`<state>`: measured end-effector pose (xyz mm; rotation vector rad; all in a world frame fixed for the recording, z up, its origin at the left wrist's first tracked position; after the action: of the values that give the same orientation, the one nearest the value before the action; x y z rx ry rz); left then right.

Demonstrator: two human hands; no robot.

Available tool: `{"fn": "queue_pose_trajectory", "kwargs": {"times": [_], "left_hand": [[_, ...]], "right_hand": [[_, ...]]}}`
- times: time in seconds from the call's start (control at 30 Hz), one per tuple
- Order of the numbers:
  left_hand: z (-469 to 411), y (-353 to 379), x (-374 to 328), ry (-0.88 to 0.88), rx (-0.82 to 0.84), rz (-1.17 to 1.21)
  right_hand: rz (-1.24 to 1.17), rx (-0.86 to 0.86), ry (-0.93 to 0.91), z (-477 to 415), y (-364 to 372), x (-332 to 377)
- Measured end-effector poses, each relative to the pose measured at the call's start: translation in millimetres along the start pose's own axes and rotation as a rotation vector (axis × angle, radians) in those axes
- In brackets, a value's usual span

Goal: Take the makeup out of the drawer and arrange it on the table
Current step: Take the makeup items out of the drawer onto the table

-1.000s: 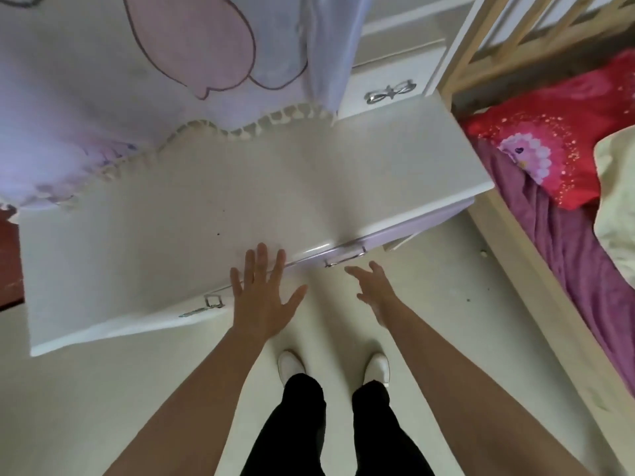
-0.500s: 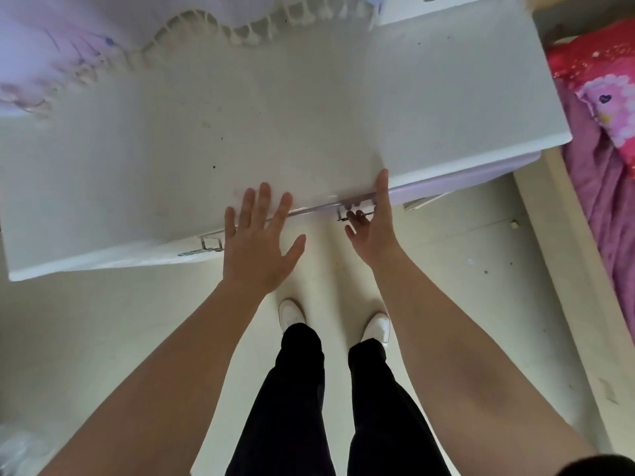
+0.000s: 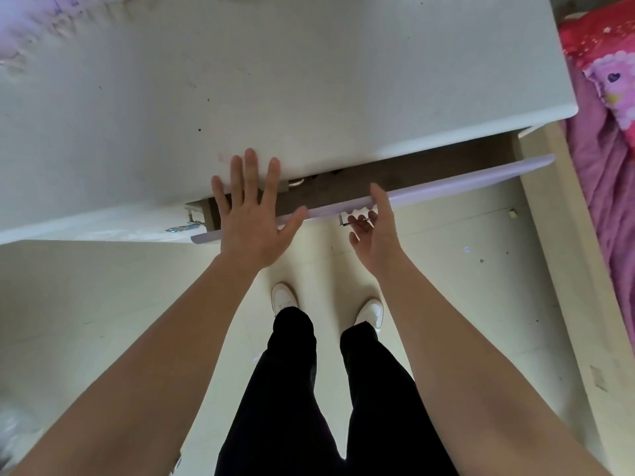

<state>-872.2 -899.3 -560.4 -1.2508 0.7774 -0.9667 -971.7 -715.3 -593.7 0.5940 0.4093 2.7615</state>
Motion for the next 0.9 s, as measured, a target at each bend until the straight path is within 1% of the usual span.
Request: {"fn": "queue_pose_trajectory", "kwargs": {"times": [0.1,0.2,0.23,0.33,0.43,0.53,0.67,0.77,0.9], "left_hand": [[17.1,5.8,-12.4,0.011,-0.031,-0.006],[47.0,19.2,-21.3,0.108,0.058,-0.096],[55.0,23.3,-22.9,0.114,0.062,-0.096],[72.7,31.0,-27.1,0.108,0.003,-0.03],[89.2,36.0,-31.2,0.141,0.003,-0.079],[102.1,34.2,-37.5,0.131,0.009,-0.083],[116.9,39.8,-43.5,0.177,0.107,-0.119],[120.1,45.1,-47.8,0.198,0.187,-0.136],[117.2,47.5,-48.4,0.198,0.186,-0.123]], "right_hand": [[-0.022,-0.044,0.022,7.4,-2.8,6.2],[-0.017,-0.08,0.035,14.9,-10.4,1.8],[-0.018,-0.093,0.036,17.4,-13.7,-0.9],[0.008,-0.132,0.022,26.8,-28.0,-9.6],[0.032,-0.147,0.019,36.5,-43.3,-17.0],[0.041,-0.141,0.01,42.2,-54.0,-22.0],[0.077,-0.133,0.021,44.4,-72.5,-33.9],[0.1,-0.186,0.02,42.1,-78.3,-34.6],[0.083,-0.182,0.024,37.2,-80.1,-33.4]]}}
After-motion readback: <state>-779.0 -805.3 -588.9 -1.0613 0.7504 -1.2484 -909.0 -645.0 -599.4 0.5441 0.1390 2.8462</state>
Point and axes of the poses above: each hand's wrist, its own z-axis away from the middle knuckle, its own y-axis out of the palm, x = y × z, the point moved 1 cm from there along -z, towards the middle knuckle, and after that the axes turned 10 degrees about -z, right-handed, at the moved point
